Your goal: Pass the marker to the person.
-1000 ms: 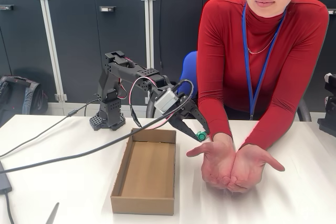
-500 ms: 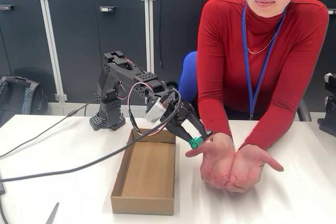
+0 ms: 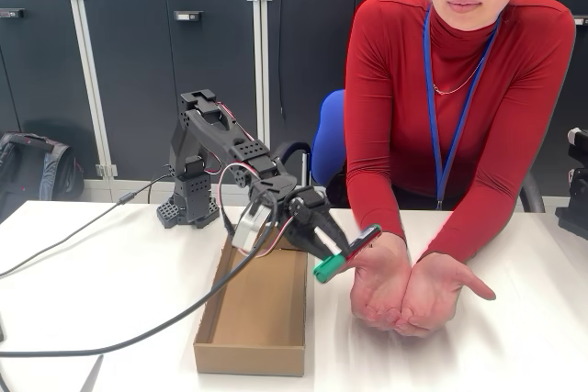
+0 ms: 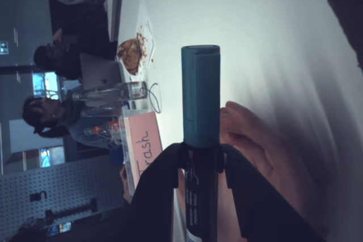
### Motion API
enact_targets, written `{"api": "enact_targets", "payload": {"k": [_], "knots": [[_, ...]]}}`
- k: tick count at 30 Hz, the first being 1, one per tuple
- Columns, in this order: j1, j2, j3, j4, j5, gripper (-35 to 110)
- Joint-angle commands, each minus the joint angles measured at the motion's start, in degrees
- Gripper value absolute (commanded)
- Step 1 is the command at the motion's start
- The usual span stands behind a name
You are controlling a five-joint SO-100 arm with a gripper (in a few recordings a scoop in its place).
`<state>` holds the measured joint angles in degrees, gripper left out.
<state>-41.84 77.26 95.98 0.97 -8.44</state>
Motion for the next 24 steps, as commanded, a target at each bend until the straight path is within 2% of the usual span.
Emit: {"api": "enact_targets", "payload": {"k": [1, 6, 17, 24], "knots": [[0.0, 4.7, 0.3, -1.4, 0.4, -5], [-1.9, 3.4, -1.5, -2.0, -1.3, -5], [-5.7, -8.3, -31.0, 21.4, 1.5, -5], [-4.1, -15.3, -36.3, 22.3, 0.3, -5]]}}
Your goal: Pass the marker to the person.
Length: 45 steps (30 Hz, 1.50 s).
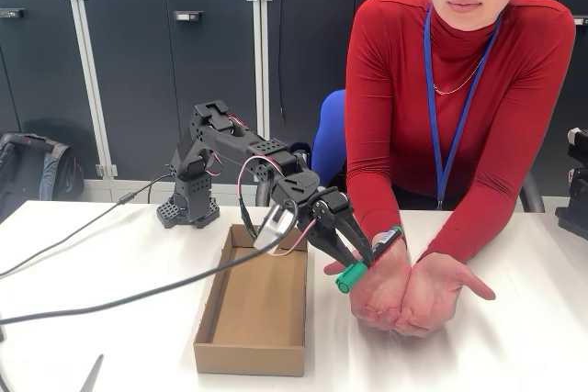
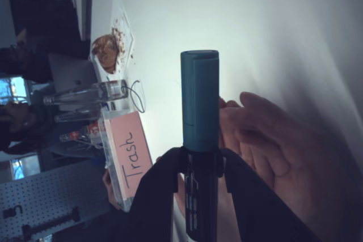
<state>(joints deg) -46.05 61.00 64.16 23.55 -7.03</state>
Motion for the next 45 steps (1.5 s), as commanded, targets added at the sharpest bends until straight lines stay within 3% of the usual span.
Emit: {"api": "enact_targets", "payload": {"k": [1, 17, 22, 29, 45], "knots": [[0.1, 0.7, -4.5, -0.4, -1.1, -5], [-2.6, -3.2, -4.2, -5.9, -0.3, -4], [-2.8, -2.7, -3.7, -5.9, 1.6, 23], [-3.3, -2.0, -1.8, -7.4, 0.4, 42], [-2.5, -0.5, -0.4, -7.2, -0.7, 46]]}}
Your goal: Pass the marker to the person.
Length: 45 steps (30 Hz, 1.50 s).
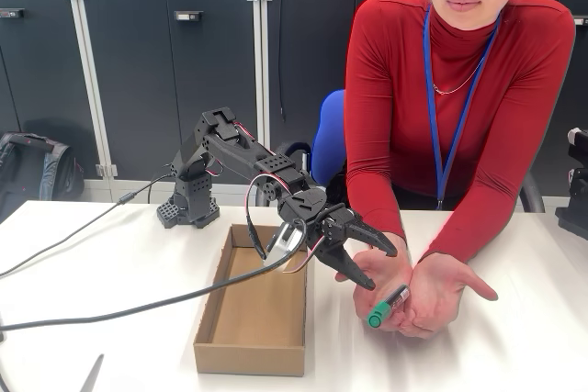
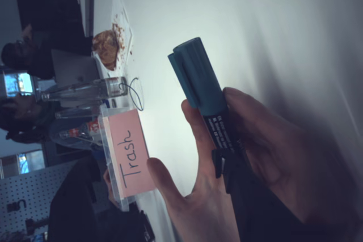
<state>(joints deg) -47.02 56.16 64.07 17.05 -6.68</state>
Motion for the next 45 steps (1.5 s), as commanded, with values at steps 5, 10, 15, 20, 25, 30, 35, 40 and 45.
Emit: {"api": "enact_targets", "payload": {"k": [5, 10, 15, 20, 25, 30, 35, 40, 45], "knots": [[-1.5, 4.6, -0.2, -0.4, -1.4, 46], [-1.6, 4.8, -0.1, -0.7, -1.8, 46], [-1.8, 4.9, 0.0, -0.6, -1.6, 46], [-2.0, 5.0, 0.1, -0.7, -1.6, 42], [-2.2, 5.6, 0.3, -0.9, -1.2, 28], [-2.4, 5.8, 0.4, -0.9, -1.3, 23], [-2.3, 5.8, 0.4, -1.0, -1.7, 24], [-1.7, 5.8, 0.1, -1.8, -2.3, 25], [-1.6, 6.2, -0.1, -1.8, -3.2, 25]]}}
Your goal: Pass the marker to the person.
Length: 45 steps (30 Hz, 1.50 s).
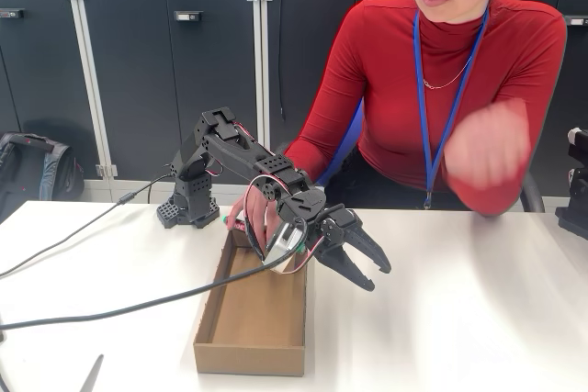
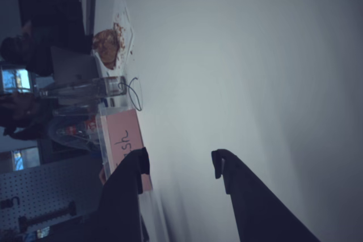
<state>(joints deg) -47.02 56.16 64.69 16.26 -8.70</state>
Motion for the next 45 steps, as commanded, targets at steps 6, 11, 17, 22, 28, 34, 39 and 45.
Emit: {"api": "enact_targets", "payload": {"k": [6, 11, 17, 22, 28, 34, 39, 45], "knots": [[-1.8, 7.2, -0.5, -0.1, -1.1, 25], [-1.8, 7.7, -0.6, 0.4, -1.0, 25], [-1.6, 8.2, -0.6, 0.4, -1.8, 26], [-1.4, 8.4, -1.1, 1.0, -2.6, 26], [-1.2, 9.0, -0.4, 2.4, -3.5, 27], [-0.9, 9.8, 0.2, 2.8, -4.0, 28], [-0.7, 10.2, 0.6, 2.9, -4.2, 29], [-0.2, 9.8, 0.4, 2.6, -4.2, 29]]}}
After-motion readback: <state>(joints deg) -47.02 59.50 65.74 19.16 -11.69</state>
